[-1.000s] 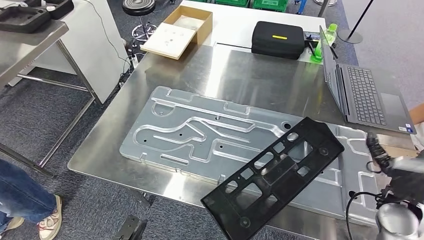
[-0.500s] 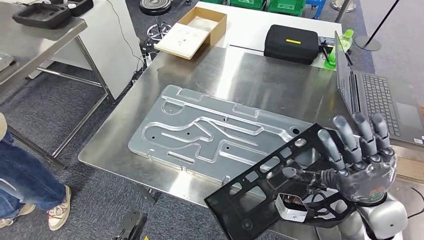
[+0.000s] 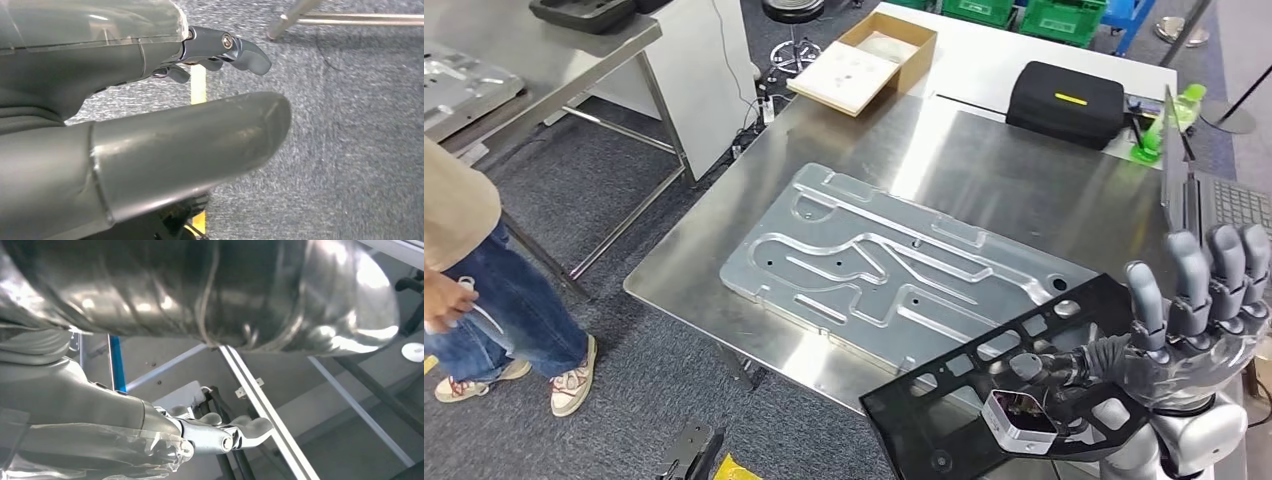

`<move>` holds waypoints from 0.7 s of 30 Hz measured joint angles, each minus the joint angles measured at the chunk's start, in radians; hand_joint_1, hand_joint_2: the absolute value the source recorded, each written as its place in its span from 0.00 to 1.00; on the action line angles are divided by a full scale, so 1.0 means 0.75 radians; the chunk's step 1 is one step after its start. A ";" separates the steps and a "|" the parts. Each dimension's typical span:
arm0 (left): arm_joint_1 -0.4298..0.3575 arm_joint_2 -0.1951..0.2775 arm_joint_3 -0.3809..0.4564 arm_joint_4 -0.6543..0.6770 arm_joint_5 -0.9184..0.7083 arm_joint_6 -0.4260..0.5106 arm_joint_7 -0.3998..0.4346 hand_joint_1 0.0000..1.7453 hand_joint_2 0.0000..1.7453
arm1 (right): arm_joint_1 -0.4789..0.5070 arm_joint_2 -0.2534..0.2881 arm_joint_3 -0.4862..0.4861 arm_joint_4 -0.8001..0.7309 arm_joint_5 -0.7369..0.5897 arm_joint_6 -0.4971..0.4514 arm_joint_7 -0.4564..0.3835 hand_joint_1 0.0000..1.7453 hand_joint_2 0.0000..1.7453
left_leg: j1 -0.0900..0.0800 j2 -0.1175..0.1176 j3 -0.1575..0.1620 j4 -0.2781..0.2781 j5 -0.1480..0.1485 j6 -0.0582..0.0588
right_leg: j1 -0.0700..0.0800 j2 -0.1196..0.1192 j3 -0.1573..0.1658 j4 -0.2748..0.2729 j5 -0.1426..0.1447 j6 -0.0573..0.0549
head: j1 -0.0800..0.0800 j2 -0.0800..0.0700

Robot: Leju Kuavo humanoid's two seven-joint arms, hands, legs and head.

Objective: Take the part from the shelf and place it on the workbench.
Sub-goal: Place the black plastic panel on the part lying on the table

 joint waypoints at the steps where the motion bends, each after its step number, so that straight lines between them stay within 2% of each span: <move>1: 0.002 0.000 0.000 0.000 0.000 0.001 -0.001 0.00 0.00 | -0.004 0.003 -0.002 -0.001 -0.008 0.000 0.000 0.00 0.00 | 0.002 -0.013 0.001 -0.005 0.004 0.007 | -0.003 0.010 0.000 0.006 -0.008 0.008 | 0.000 0.000; 2: 0.003 0.000 0.001 0.000 0.001 0.002 -0.002 0.00 0.00 | -0.008 0.005 -0.005 -0.002 -0.018 0.000 0.000 0.00 0.00 | 0.005 -0.026 0.002 -0.010 0.009 0.016 | -0.007 0.035 -0.009 0.031 -0.028 0.016 | 0.000 0.000; 4: 0.002 0.000 0.003 0.000 0.005 0.003 -0.006 0.00 0.00 | -0.015 0.005 -0.018 -0.005 -0.044 0.000 0.000 0.00 0.00 | 0.010 -0.050 0.002 -0.016 0.015 0.025 | -0.014 0.100 -0.064 0.158 -0.104 0.027 | 0.000 0.000; 5: 0.003 -0.001 0.005 0.000 0.007 0.004 -0.009 0.00 0.00 | -0.016 0.005 -0.025 -0.005 -0.057 0.000 0.000 0.00 0.00 | 0.010 -0.063 0.001 -0.016 0.016 0.027 | -0.015 0.119 -0.109 0.248 -0.146 0.030 | 0.000 0.000; 6: 0.005 -0.002 0.007 0.000 0.010 0.004 -0.012 0.00 0.00 | -0.016 0.005 -0.031 -0.005 -0.068 0.000 0.000 0.00 0.00 | 0.010 -0.078 0.000 -0.015 0.016 0.027 | -0.015 0.127 -0.147 0.321 -0.169 0.031 | 0.000 0.000; 7: 0.007 -0.003 0.010 0.000 0.012 0.004 -0.014 0.00 0.00 | -0.017 0.005 -0.036 -0.005 -0.077 0.000 0.000 0.00 0.00 | 0.009 -0.094 0.000 -0.014 0.016 0.027 | -0.015 0.131 -0.168 0.358 -0.168 0.032 | 0.000 0.000; 8: 0.010 -0.004 0.012 0.001 0.013 0.004 -0.016 0.00 0.00 | -0.020 0.005 -0.040 -0.004 -0.085 0.000 0.000 0.00 0.00 | 0.009 -0.112 0.000 -0.013 0.016 0.027 | -0.015 0.134 -0.166 0.343 -0.140 0.030 | 0.000 0.000; 9: 0.013 -0.005 0.013 0.001 0.015 0.004 -0.019 0.00 0.00 | -0.024 0.005 -0.044 -0.004 -0.093 0.000 0.000 0.00 0.00 | 0.009 -0.129 0.001 -0.013 0.016 0.027 | -0.015 0.143 -0.138 0.278 -0.093 0.026 | 0.000 0.000; 11: 0.016 -0.010 0.017 0.002 0.021 0.004 -0.026 0.00 0.00 | -0.033 0.005 -0.052 -0.004 -0.109 0.000 0.001 0.00 0.00 | 0.009 -0.162 0.000 -0.009 0.016 0.021 | -0.017 0.201 -0.058 0.097 -0.008 0.014 | 0.000 0.000; 12: 0.018 -0.014 0.019 0.003 0.026 0.004 -0.030 0.00 0.00 | -0.036 0.005 -0.056 -0.004 -0.115 0.000 0.002 0.00 0.00 | 0.009 -0.176 -0.003 -0.008 0.016 0.015 | -0.018 0.227 -0.030 0.035 0.011 0.010 | 0.000 0.000; 13: 0.022 -0.017 0.022 0.004 0.030 0.005 -0.034 0.00 0.00 | -0.037 0.005 -0.059 -0.004 -0.122 0.000 0.003 0.00 0.00 | 0.011 -0.190 -0.008 -0.008 0.018 0.008 | -0.016 0.244 -0.017 0.004 0.015 0.007 | 0.000 0.000; 15: 0.037 -0.018 0.030 0.007 0.035 0.005 -0.041 0.00 0.00 | -0.037 0.005 -0.064 -0.002 -0.140 0.001 0.003 0.00 0.00 | 0.015 -0.218 -0.014 -0.012 0.022 -0.011 | -0.015 0.225 -0.011 -0.007 0.014 -0.001 | 0.000 0.000; 16: 0.048 -0.017 0.034 0.009 0.036 0.006 -0.044 0.00 0.00 | -0.037 0.006 -0.066 -0.002 -0.151 0.001 0.002 0.00 0.00 | 0.014 -0.211 -0.016 -0.007 0.018 -0.019 | -0.017 0.209 -0.006 -0.014 0.016 -0.007 | 0.000 0.000; 18: 0.066 -0.015 0.040 0.012 0.037 0.009 -0.049 0.00 0.00 | -0.032 0.008 -0.074 -0.001 -0.174 0.001 0.000 0.00 0.00 | 0.009 -0.153 -0.046 0.057 -0.024 -0.029 | -0.023 0.173 0.006 -0.031 0.020 -0.023 | -0.004 0.000; 19: 0.072 -0.015 0.043 0.013 0.038 0.011 -0.050 0.00 0.00 | -0.029 0.010 -0.080 -0.001 -0.183 0.001 0.000 0.00 0.00 | 0.009 -0.113 -0.081 0.132 -0.065 -0.032 | -0.020 0.153 0.010 -0.034 0.019 -0.029 | -0.006 0.000; 20: 0.077 -0.015 0.045 0.015 0.038 0.013 -0.050 0.00 0.00 | -0.024 0.012 -0.086 -0.001 -0.189 0.001 0.000 0.00 0.00 | 0.010 -0.087 -0.125 0.221 -0.109 -0.035 | -0.018 0.133 0.011 -0.034 0.017 -0.034 | -0.008 0.000; 21: 0.081 -0.014 0.047 0.017 0.038 0.015 -0.050 0.00 0.00 | -0.020 0.014 -0.092 -0.001 -0.193 0.001 0.000 0.00 0.00 | 0.012 -0.073 -0.165 0.302 -0.140 -0.038 | -0.015 0.113 0.012 -0.034 0.015 -0.036 | -0.008 0.000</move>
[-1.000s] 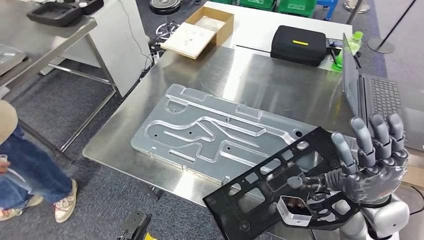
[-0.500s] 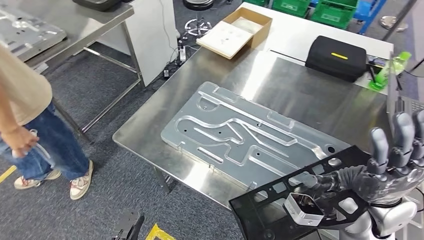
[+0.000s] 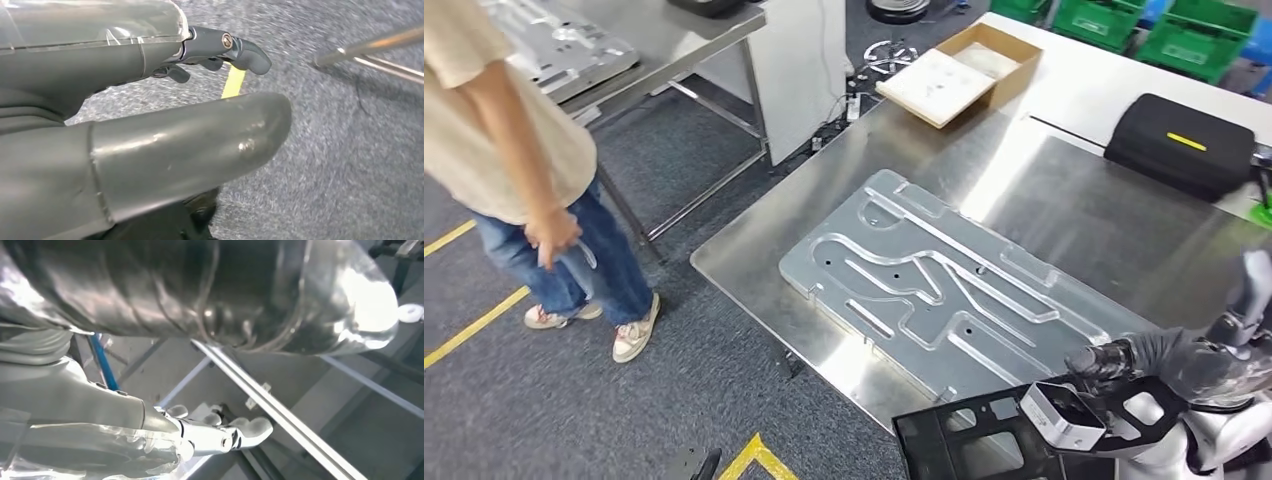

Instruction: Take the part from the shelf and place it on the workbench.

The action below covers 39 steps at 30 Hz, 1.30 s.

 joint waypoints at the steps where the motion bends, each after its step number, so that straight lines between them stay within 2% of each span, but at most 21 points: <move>1: 0.006 0.002 0.002 0.002 0.001 0.002 0.000 0.00 0.00 | 0.003 0.002 -0.005 0.000 -0.004 0.000 0.000 0.00 0.00 | 0.001 0.007 -0.025 0.049 -0.011 -0.003 | 0.001 -0.020 0.001 0.000 -0.002 -0.001 | 0.000 0.000; 3: 0.018 0.007 0.006 0.006 0.002 0.005 0.000 0.00 0.00 | 0.007 0.006 -0.010 0.001 -0.013 0.000 0.000 0.00 0.00 | 0.002 0.020 0.004 -0.003 0.041 -0.003 | 0.002 -0.054 0.006 0.001 -0.008 0.001 | 0.000 0.000; 5: 0.023 0.014 0.010 0.007 0.003 0.011 0.000 0.00 0.00 | 0.009 0.012 -0.013 0.002 -0.019 0.000 0.000 0.00 0.00 | -0.004 0.071 0.099 -0.182 0.123 0.004 | 0.007 -0.084 0.013 0.006 -0.018 0.009 | 0.000 0.000; 7: 0.021 0.019 0.016 0.008 0.007 0.016 0.000 0.00 0.00 | 0.010 0.017 -0.020 0.004 -0.021 0.000 0.000 0.00 0.00 | -0.014 0.115 0.156 -0.296 0.153 0.020 | 0.016 -0.113 0.018 0.012 -0.028 0.021 | 0.001 0.000; 10: 0.031 0.025 0.026 0.008 0.012 0.017 0.001 0.00 0.00 | 0.010 0.026 -0.026 0.005 -0.024 0.000 0.000 0.00 0.00 | -0.015 0.085 0.161 -0.318 0.154 0.042 | 0.018 -0.141 0.027 0.016 -0.040 0.039 | 0.001 0.000; 12: 0.036 0.028 0.030 0.008 0.013 0.017 0.001 0.00 0.00 | 0.010 0.030 -0.030 0.006 -0.026 0.000 0.000 0.00 0.00 | -0.007 0.056 0.166 -0.329 0.162 0.058 | 0.010 -0.082 0.010 0.071 -0.083 0.052 | 0.002 0.000; 14: 0.033 0.030 0.032 0.008 0.014 0.017 0.001 0.00 0.00 | 0.014 0.031 -0.039 0.007 -0.028 -0.001 0.000 0.00 0.00 | -0.003 0.027 0.166 -0.332 0.166 0.068 | 0.003 -0.003 -0.062 0.225 -0.167 0.063 | 0.003 0.000; 16: 0.033 0.031 0.033 0.008 0.014 0.017 0.001 0.00 0.00 | 0.020 0.032 -0.044 0.010 -0.029 -0.001 0.000 0.00 0.00 | -0.003 -0.007 0.166 -0.330 0.167 0.070 | 0.000 0.019 -0.139 0.370 -0.213 0.069 | 0.003 0.000; 17: 0.034 0.031 0.033 0.008 0.014 0.017 0.001 0.00 0.00 | 0.022 0.032 -0.045 0.011 -0.029 -0.001 0.000 0.00 0.00 | -0.003 -0.026 0.166 -0.328 0.166 0.069 | -0.001 0.022 -0.151 0.382 -0.197 0.071 | 0.003 0.000; 19: 0.036 0.031 0.034 0.008 0.013 0.017 0.001 0.00 0.00 | 0.024 0.033 -0.045 0.012 -0.029 -0.001 0.000 0.00 0.00 | -0.002 -0.065 0.167 -0.321 0.164 0.066 | -0.005 0.039 -0.106 0.260 -0.099 0.067 | 0.003 0.000; 20: 0.036 0.031 0.034 0.008 0.013 0.017 0.001 0.00 0.00 | 0.023 0.033 -0.045 0.012 -0.029 -0.001 0.000 0.00 0.00 | -0.001 -0.083 0.166 -0.317 0.163 0.063 | -0.007 0.067 -0.068 0.170 -0.055 0.063 | 0.003 0.000; 23: 0.035 0.031 0.034 0.008 0.013 0.017 0.001 0.00 0.00 | 0.024 0.034 -0.046 0.013 -0.029 -0.001 0.000 0.00 0.00 | 0.000 -0.128 0.153 -0.309 0.163 0.042 | -0.006 0.126 -0.015 0.036 -0.015 0.050 | 0.003 0.000; 25: 0.039 0.033 0.035 0.008 0.013 0.017 0.001 0.00 0.00 | 0.022 0.035 -0.046 0.013 -0.029 0.000 0.000 0.00 0.00 | 0.004 -0.141 0.145 -0.311 0.167 0.023 | -0.004 0.099 -0.012 0.025 -0.009 0.037 | 0.003 0.000; 27: 0.039 0.036 0.036 0.008 0.013 0.017 0.001 0.00 0.00 | 0.021 0.040 -0.047 0.013 -0.036 0.000 0.000 0.00 0.00 | 0.001 -0.085 0.126 -0.272 0.140 0.009 | -0.007 0.065 -0.002 0.010 -0.002 0.018 | 0.001 0.000; 29: 0.032 0.036 0.036 0.008 0.014 0.016 0.000 0.00 0.00 | 0.022 0.043 -0.047 0.013 -0.045 0.000 -0.001 0.00 0.00 | 0.002 -0.012 0.063 -0.138 0.064 0.000 | -0.006 0.027 0.002 0.003 -0.001 0.005 | -0.001 0.000; 31: 0.029 0.034 0.037 0.008 0.015 0.014 -0.002 0.00 0.00 | 0.022 0.045 -0.047 0.014 -0.049 0.000 -0.001 0.00 0.00 | 0.008 0.007 -0.007 0.014 0.002 -0.009 | -0.003 -0.012 0.002 0.004 -0.004 -0.001 | -0.001 0.000; 32: 0.029 0.033 0.038 0.008 0.016 0.013 -0.003 0.00 0.00 | 0.022 0.046 -0.047 0.014 -0.051 0.000 -0.001 0.00 0.00 | 0.011 0.011 -0.018 0.040 0.003 -0.013 | -0.002 -0.030 0.002 0.005 -0.005 0.000 | -0.001 0.000; 34: 0.029 0.033 0.041 0.008 0.016 0.010 -0.005 0.00 0.00 | 0.021 0.046 -0.047 0.014 -0.053 0.000 -0.001 0.00 0.00 | 0.015 0.026 0.037 -0.056 0.069 -0.016 | -0.003 -0.063 0.003 0.011 -0.010 0.006 | -0.001 0.000; 36: 0.025 0.032 0.043 0.008 0.016 0.007 -0.007 0.00 0.00 | 0.020 0.047 -0.047 0.014 -0.055 0.000 -0.001 0.00 0.00 | 0.011 0.082 0.125 -0.223 0.128 -0.009 | 0.001 -0.091 0.004 0.023 -0.021 0.018 | 0.000 0.000; 38: 0.022 0.031 0.044 0.008 0.016 0.005 -0.008 0.00 0.00 | 0.019 0.047 -0.047 0.014 -0.049 0.000 -0.001 0.00 0.00 | 0.002 0.111 0.157 -0.294 0.137 0.009 | 0.010 -0.116 0.006 0.029 -0.029 0.032 | 0.001 0.000; 39: 0.023 0.031 0.044 0.010 0.016 0.003 -0.009 0.00 0.00 | 0.019 0.047 -0.046 0.014 -0.046 0.000 -0.001 0.00 0.00 | -0.001 0.097 0.155 -0.295 0.138 0.019 | 0.013 -0.128 0.008 0.029 -0.031 0.039 | 0.002 0.000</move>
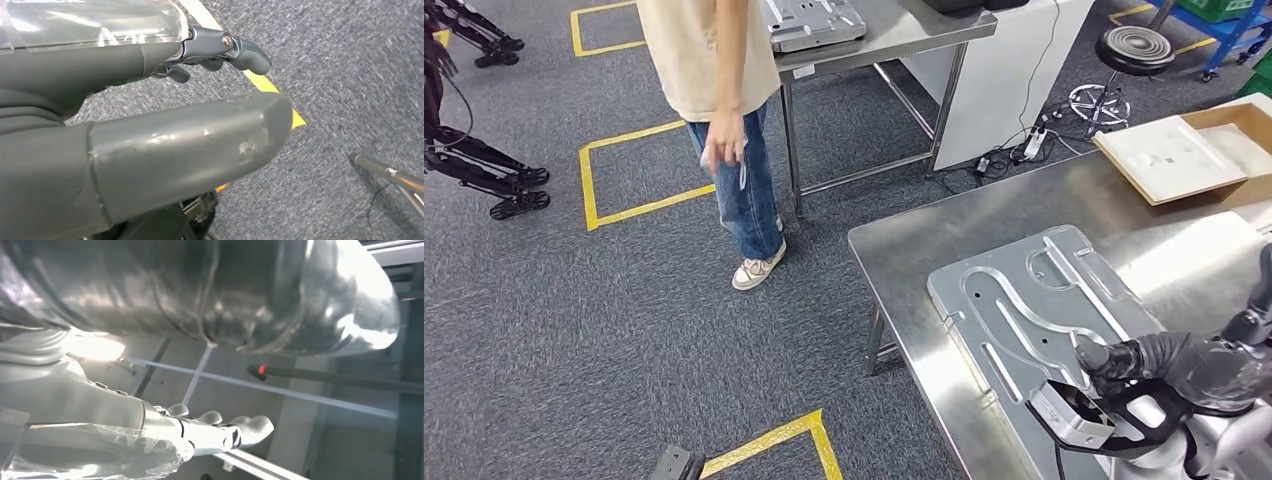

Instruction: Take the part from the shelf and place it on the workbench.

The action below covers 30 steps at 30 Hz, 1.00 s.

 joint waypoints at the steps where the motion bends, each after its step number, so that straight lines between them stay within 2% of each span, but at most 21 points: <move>1: 0.002 0.000 0.000 0.003 0.000 -0.002 -0.001 0.00 0.00 | 0.000 0.000 0.000 0.000 0.003 0.000 0.000 0.00 0.00 | 0.001 -0.016 -0.001 -0.002 0.003 0.008 | -0.001 -0.008 0.003 -0.002 -0.002 0.007 | 0.000 0.000; 2: 0.005 -0.001 0.000 0.006 -0.001 -0.005 -0.002 0.00 0.00 | 0.000 0.001 0.000 0.000 0.004 0.000 0.000 0.00 0.00 | 0.003 -0.029 -0.001 -0.006 0.007 0.016 | -0.004 0.004 0.004 0.004 -0.010 0.015 | 0.000 0.000; 4: 0.003 -0.004 0.001 0.011 -0.002 -0.012 -0.005 0.00 0.00 | 0.001 0.001 -0.002 0.000 0.004 0.000 0.000 0.00 0.00 | 0.008 -0.056 0.000 -0.014 0.016 0.032 | -0.013 0.071 -0.025 0.074 -0.062 0.027 | 0.000 0.000; 6: -0.006 -0.007 0.001 0.014 -0.001 -0.019 -0.007 0.00 0.00 | 0.003 0.001 -0.007 -0.001 0.002 -0.001 0.002 0.00 0.00 | 0.009 -0.084 -0.003 -0.016 0.020 0.041 | -0.018 0.134 -0.100 0.232 -0.146 0.032 | 0.000 0.000; 7: -0.010 -0.009 0.002 0.016 -0.001 -0.022 -0.007 0.00 0.00 | 0.003 0.000 -0.009 0.000 0.002 0.000 0.003 0.00 0.00 | 0.008 -0.100 -0.004 -0.015 0.021 0.044 | -0.019 0.144 -0.138 0.306 -0.171 0.034 | 0.000 0.000; 8: -0.012 -0.010 0.002 0.018 0.000 -0.025 -0.007 0.00 0.00 | 0.004 0.000 -0.011 0.000 0.002 0.000 0.005 0.00 0.00 | 0.008 -0.117 -0.004 -0.015 0.022 0.044 | -0.019 0.149 -0.160 0.344 -0.172 0.034 | 0.000 0.000; 9: -0.012 -0.012 0.002 0.019 -0.001 -0.029 -0.008 0.00 0.00 | 0.004 0.000 -0.011 0.000 0.003 0.000 0.007 0.00 0.00 | 0.007 -0.136 -0.003 -0.014 0.022 0.044 | -0.020 0.152 -0.160 0.336 -0.146 0.034 | 0.000 0.000; 10: -0.012 -0.014 0.002 0.021 -0.001 -0.032 -0.008 0.00 0.00 | 0.004 0.000 -0.012 -0.001 0.004 0.000 0.008 0.00 0.00 | 0.007 -0.154 -0.002 -0.013 0.022 0.043 | -0.021 0.160 -0.137 0.279 -0.099 0.032 | 0.000 0.000; 12: -0.015 -0.020 0.002 0.024 -0.001 -0.037 -0.009 0.00 0.00 | 0.004 -0.002 -0.015 -0.002 0.005 -0.001 0.010 0.00 0.00 | 0.007 -0.189 -0.004 -0.009 0.021 0.037 | -0.025 0.220 -0.068 0.113 -0.010 0.022 | 0.000 0.000; 14: -0.020 -0.025 0.002 0.025 -0.002 -0.039 -0.011 0.00 0.00 | 0.007 -0.003 -0.020 -0.007 0.005 -0.001 0.010 0.00 0.00 | 0.009 -0.221 -0.015 -0.004 0.024 0.022 | -0.026 0.270 -0.032 0.021 0.017 0.014 | 0.000 0.000; 16: -0.021 -0.027 0.002 0.026 -0.003 -0.038 -0.013 0.00 0.00 | 0.008 -0.003 -0.023 -0.012 0.005 -0.001 0.008 0.00 0.00 | 0.014 -0.253 -0.024 -0.009 0.031 0.001 | -0.022 0.254 -0.027 0.009 0.014 0.006 | 0.000 0.000; 17: -0.020 -0.027 0.002 0.027 -0.004 -0.037 -0.015 0.00 0.00 | 0.008 -0.003 -0.023 -0.014 0.006 0.000 0.007 0.00 0.00 | 0.014 -0.245 -0.026 -0.008 0.031 -0.007 | -0.023 0.236 -0.022 0.001 0.017 -0.001 | 0.000 0.000; 19: -0.022 -0.027 0.002 0.027 -0.004 -0.035 -0.018 0.00 0.00 | 0.008 -0.003 -0.023 -0.018 0.006 0.000 0.006 0.00 0.00 | 0.009 -0.176 -0.050 0.046 -0.004 -0.018 | -0.027 0.196 -0.009 -0.015 0.022 -0.020 | -0.003 0.000; 20: -0.026 -0.027 0.002 0.027 -0.003 -0.034 -0.020 0.00 0.00 | 0.008 -0.003 -0.023 -0.020 0.006 0.000 0.005 0.00 0.00 | 0.008 -0.130 -0.079 0.112 -0.041 -0.021 | -0.025 0.175 -0.005 -0.019 0.023 -0.027 | -0.004 0.000; 21: -0.030 -0.028 0.002 0.027 -0.003 -0.034 -0.021 0.00 0.00 | 0.009 -0.003 -0.023 -0.022 0.006 0.000 0.005 0.00 0.00 | 0.009 -0.102 -0.119 0.196 -0.083 -0.025 | -0.023 0.155 -0.004 -0.020 0.022 -0.032 | -0.005 0.000; 23: -0.031 -0.030 0.002 0.028 -0.003 -0.034 -0.023 0.00 0.00 | 0.009 -0.003 -0.023 -0.023 0.006 0.000 0.005 0.00 0.00 | 0.013 -0.087 -0.184 0.334 -0.131 -0.031 | -0.019 0.115 -0.003 -0.018 0.019 -0.035 | -0.005 0.000; 24: -0.030 -0.030 0.002 0.028 -0.002 -0.034 -0.023 0.00 0.00 | 0.009 -0.003 -0.023 -0.023 0.006 0.000 0.005 0.00 0.00 | 0.014 -0.084 -0.188 0.345 -0.122 -0.033 | -0.018 0.096 -0.003 -0.016 0.017 -0.035 | -0.005 0.000; 25: -0.028 -0.030 0.003 0.028 -0.002 -0.034 -0.023 0.00 0.00 | 0.009 -0.003 -0.023 -0.023 0.007 0.000 0.005 0.00 0.00 | 0.014 -0.078 -0.166 0.306 -0.091 -0.033 | -0.018 0.080 -0.003 -0.014 0.014 -0.033 | -0.005 0.000; 27: -0.030 -0.030 0.004 0.028 -0.001 -0.033 -0.024 0.00 0.00 | 0.009 -0.003 -0.023 -0.024 0.007 0.000 0.005 0.00 0.00 | 0.010 -0.037 -0.075 0.136 -0.016 -0.027 | -0.015 0.048 0.000 -0.007 0.005 -0.025 | -0.005 0.000; 29: -0.035 -0.031 0.006 0.028 0.000 -0.032 -0.025 0.00 0.00 | 0.007 -0.003 -0.023 -0.024 0.008 0.000 0.005 0.00 0.00 | 0.001 0.000 -0.014 0.017 0.014 -0.010 | -0.007 0.023 0.003 -0.002 -0.004 -0.011 | -0.004 0.000; 30: -0.035 -0.031 0.008 0.028 0.001 -0.032 -0.025 0.00 0.00 | 0.005 -0.003 -0.023 -0.025 0.008 0.000 0.005 0.00 0.00 | -0.005 0.003 -0.009 0.001 0.010 -0.003 | -0.003 0.010 0.005 -0.002 -0.006 -0.004 | -0.004 0.000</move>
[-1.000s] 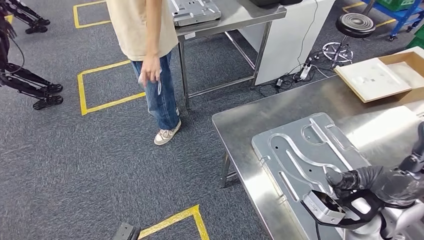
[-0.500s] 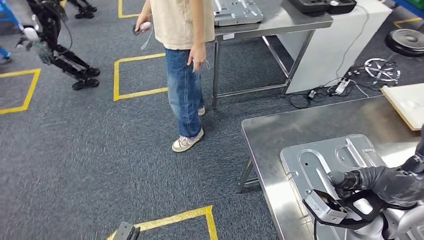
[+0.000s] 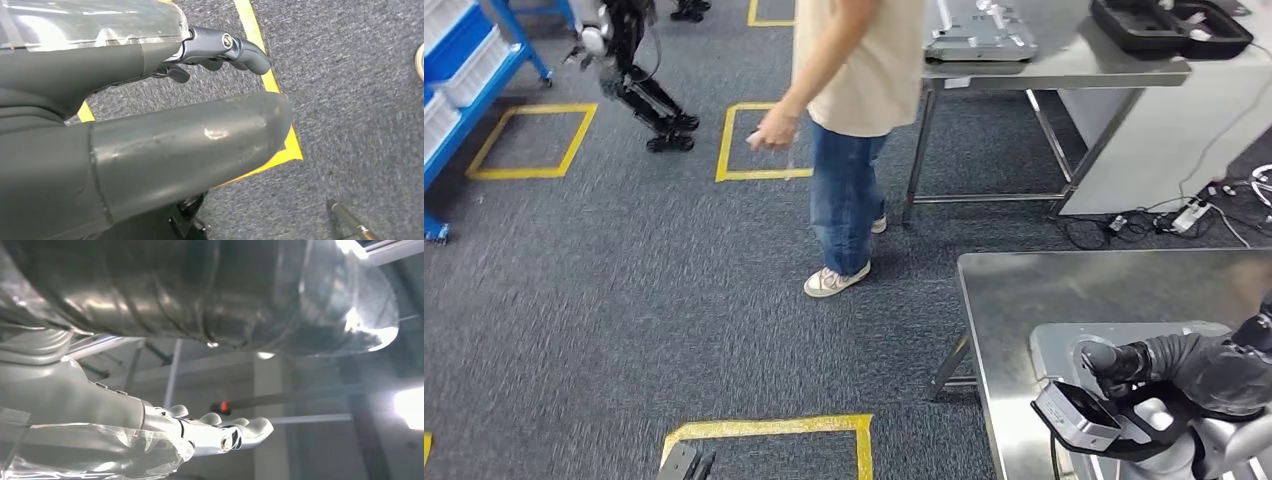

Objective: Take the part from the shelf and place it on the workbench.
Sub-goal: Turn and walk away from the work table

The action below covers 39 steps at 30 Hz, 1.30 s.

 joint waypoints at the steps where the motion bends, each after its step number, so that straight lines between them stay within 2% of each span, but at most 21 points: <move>1: 0.002 0.000 0.001 0.000 0.000 0.000 0.000 0.00 0.00 | -0.002 0.000 0.000 -0.001 0.001 0.000 0.000 0.00 0.00 | -0.002 -0.014 -0.001 -0.003 0.002 0.009 | 0.002 -0.012 0.004 -0.002 -0.001 0.006 | 0.000 0.000; 2: 0.005 -0.001 0.002 0.000 0.001 0.000 -0.001 0.00 0.00 | -0.004 0.000 0.000 -0.001 0.001 0.000 0.001 0.00 0.00 | 0.001 -0.028 0.000 -0.009 0.006 0.017 | 0.000 -0.015 0.008 -0.003 -0.004 0.013 | 0.000 0.000; 4: 0.008 -0.002 0.003 0.000 0.001 0.001 -0.001 0.00 0.00 | -0.008 -0.001 0.000 -0.003 0.001 0.000 0.001 0.00 0.00 | 0.007 -0.054 0.004 -0.022 0.015 0.035 | -0.007 0.040 -0.003 0.038 -0.040 0.026 | 0.000 0.000; 6: 0.005 -0.004 0.005 0.000 0.003 0.002 -0.001 0.00 0.00 | -0.009 -0.003 -0.002 -0.004 0.002 0.000 0.001 0.00 0.00 | 0.010 -0.080 0.004 -0.028 0.022 0.045 | -0.012 0.117 -0.067 0.176 -0.123 0.032 | 0.000 0.000; 8: 0.005 -0.004 0.006 0.000 0.004 0.002 -0.001 0.00 0.00 | -0.007 -0.004 -0.004 -0.004 0.002 0.000 0.002 0.00 0.00 | 0.009 -0.111 0.001 -0.026 0.024 0.048 | -0.013 0.139 -0.145 0.329 -0.180 0.035 | 0.000 0.000; 10: 0.007 -0.004 0.008 0.001 0.003 0.002 -0.001 0.00 0.00 | -0.006 -0.004 -0.005 -0.004 0.002 0.000 0.002 0.00 0.00 | 0.008 -0.147 0.001 -0.022 0.023 0.047 | -0.014 0.145 -0.155 0.330 -0.138 0.034 | 0.000 0.000; 13: 0.006 -0.008 0.010 0.001 0.004 0.002 -0.001 0.00 0.00 | -0.006 -0.004 -0.006 -0.005 0.002 0.000 0.001 0.00 0.00 | 0.008 -0.200 -0.002 -0.012 0.021 0.039 | -0.022 0.218 -0.057 0.092 -0.004 0.022 | 0.000 0.000; 15: 0.005 -0.011 0.012 0.001 0.005 0.002 -0.002 0.00 0.00 | -0.007 -0.005 -0.007 -0.006 0.003 0.000 0.001 0.00 0.00 | 0.010 -0.231 -0.013 -0.009 0.024 0.024 | -0.021 0.259 -0.028 0.016 0.014 0.015 | 0.000 0.000; 17: 0.008 -0.011 0.013 0.002 0.006 0.002 -0.002 0.00 0.00 | -0.011 -0.005 -0.007 -0.008 0.005 0.000 0.001 0.00 0.00 | 0.015 -0.257 -0.022 -0.014 0.031 0.003 | -0.018 0.236 -0.024 0.007 0.016 0.004 | 0.000 0.000; 18: 0.010 -0.011 0.014 0.002 0.007 0.002 -0.002 0.00 0.00 | -0.013 -0.005 -0.007 -0.008 0.006 0.000 0.001 0.00 0.00 | 0.014 -0.248 -0.024 -0.011 0.029 -0.004 | -0.020 0.219 -0.019 0.000 0.019 -0.003 | 0.000 0.000; 20: 0.008 -0.011 0.014 0.002 0.008 0.001 -0.003 0.00 0.00 | -0.015 -0.005 -0.007 -0.009 0.006 0.000 0.001 0.00 0.00 | 0.009 -0.185 -0.055 0.057 -0.013 -0.015 | -0.023 0.181 -0.008 -0.015 0.025 -0.017 | -0.003 0.000; 22: 0.003 -0.012 0.014 0.002 0.009 0.001 -0.003 0.00 0.00 | -0.015 -0.005 -0.007 -0.009 0.009 0.000 0.001 0.00 0.00 | 0.009 -0.118 -0.127 0.212 -0.091 -0.021 | -0.015 0.140 -0.004 -0.017 0.023 -0.025 | -0.005 0.000; 24: 0.004 -0.012 0.014 0.002 0.011 0.001 -0.003 0.00 0.00 | -0.015 -0.006 -0.007 -0.009 0.015 0.000 0.001 0.00 0.00 | 0.010 -0.096 -0.177 0.321 -0.122 -0.024 | -0.009 0.100 -0.004 -0.013 0.017 -0.031 | -0.005 0.000; 25: 0.006 -0.012 0.014 0.002 0.012 0.001 -0.003 0.00 0.00 | -0.015 -0.006 -0.007 -0.009 0.018 0.000 0.001 0.00 0.00 | 0.010 -0.089 -0.169 0.309 -0.104 -0.024 | -0.009 0.081 -0.004 -0.010 0.013 -0.031 | -0.005 0.000; 28: 0.006 -0.012 0.015 0.003 0.015 0.001 -0.004 0.00 0.00 | -0.017 -0.006 -0.006 -0.009 0.023 0.000 0.001 0.00 0.00 | 0.002 -0.023 -0.046 0.084 -0.007 -0.010 | -0.004 0.031 0.002 -0.001 0.001 -0.023 | -0.005 0.000; 30: 0.003 -0.012 0.015 0.002 0.015 0.001 -0.005 0.00 0.00 | -0.020 -0.008 -0.005 -0.009 0.024 0.000 0.001 0.00 0.00 | -0.010 0.009 -0.006 0.002 0.007 0.007 | 0.003 0.004 0.006 0.000 -0.005 -0.012 | -0.005 0.000; 32: 0.006 -0.012 0.015 0.003 0.015 0.000 -0.005 0.00 0.00 | -0.025 -0.010 -0.001 -0.008 0.025 0.001 0.001 0.00 0.00 | -0.013 -0.017 -0.007 -0.007 0.010 0.022 | 0.006 -0.021 0.012 -0.005 -0.007 0.000 | -0.004 0.000; 33: 0.009 -0.013 0.015 0.003 0.016 -0.001 -0.005 0.00 0.00 | -0.029 -0.011 0.001 -0.007 0.026 0.001 0.001 0.00 0.00 | -0.011 -0.032 -0.005 -0.014 0.014 0.029 | 0.004 -0.013 0.016 -0.002 -0.014 0.007 | -0.004 0.000; 35: 0.009 -0.015 0.015 0.003 0.016 -0.002 -0.006 0.00 0.00 | -0.034 -0.014 0.005 -0.006 0.029 0.001 0.001 0.00 0.00 | -0.004 -0.060 0.000 -0.029 0.025 0.045 | -0.003 0.050 -0.006 0.057 -0.060 0.019 | -0.003 0.000; 37: 0.006 -0.016 0.016 0.003 0.017 -0.004 -0.006 0.00 0.00 | -0.035 -0.019 0.005 -0.003 0.032 0.000 0.001 0.00 0.00 | -0.002 -0.088 -0.001 -0.032 0.030 0.053 | -0.008 0.120 -0.082 0.211 -0.142 0.023 | -0.003 0.000; 39: 0.007 -0.016 0.016 0.003 0.020 -0.006 -0.006 0.00 0.00 | -0.034 -0.022 0.005 0.001 0.033 0.000 0.001 0.00 0.00 | -0.003 -0.122 -0.003 -0.030 0.030 0.055 | -0.008 0.138 -0.155 0.343 -0.177 0.025 | -0.003 0.000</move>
